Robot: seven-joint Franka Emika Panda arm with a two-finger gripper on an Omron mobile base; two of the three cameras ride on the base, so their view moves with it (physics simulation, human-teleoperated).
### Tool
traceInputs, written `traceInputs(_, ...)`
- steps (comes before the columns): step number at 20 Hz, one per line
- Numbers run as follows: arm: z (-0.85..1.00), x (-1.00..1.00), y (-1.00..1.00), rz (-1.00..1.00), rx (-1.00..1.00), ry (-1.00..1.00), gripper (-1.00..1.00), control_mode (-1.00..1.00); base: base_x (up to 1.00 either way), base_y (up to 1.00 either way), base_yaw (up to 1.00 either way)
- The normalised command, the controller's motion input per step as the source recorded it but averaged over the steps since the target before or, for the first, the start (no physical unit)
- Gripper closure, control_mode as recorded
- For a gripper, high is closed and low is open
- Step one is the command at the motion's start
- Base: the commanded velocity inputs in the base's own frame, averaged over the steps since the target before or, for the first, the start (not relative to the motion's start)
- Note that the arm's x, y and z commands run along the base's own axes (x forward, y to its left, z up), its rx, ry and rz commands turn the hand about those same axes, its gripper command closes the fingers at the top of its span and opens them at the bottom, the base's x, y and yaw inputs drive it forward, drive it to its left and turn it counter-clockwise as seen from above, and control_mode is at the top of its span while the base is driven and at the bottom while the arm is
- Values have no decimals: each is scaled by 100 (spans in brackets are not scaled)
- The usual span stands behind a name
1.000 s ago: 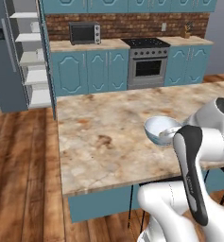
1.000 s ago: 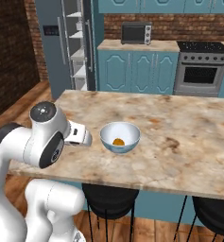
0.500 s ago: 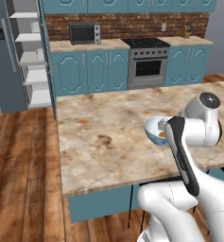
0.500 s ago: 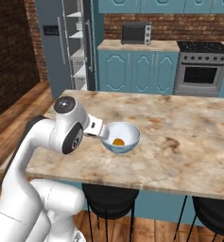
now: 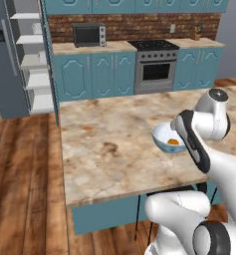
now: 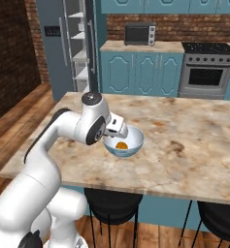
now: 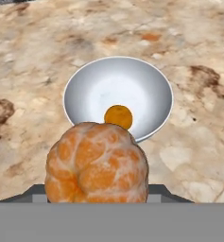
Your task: Retrieve the orange and tangerine from the fridge and place them into the bowl on the dining table.
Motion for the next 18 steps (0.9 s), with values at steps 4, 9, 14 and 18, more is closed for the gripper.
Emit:
traceInputs(4, -27, 41, -13, 0, 0, 6, 100, -100, 0, 0, 0)
traceInputs(9, -35, 47, -4, 0, 0, 4, 100, -100, 0, 0, 0)
traceInputs(14, -32, 37, -7, 0, 0, 3, 100, -100, 0, 0, 0)
traceInputs(18, -29, 26, -8, 0, 0, 3, 100, -100, 0, 0, 0)
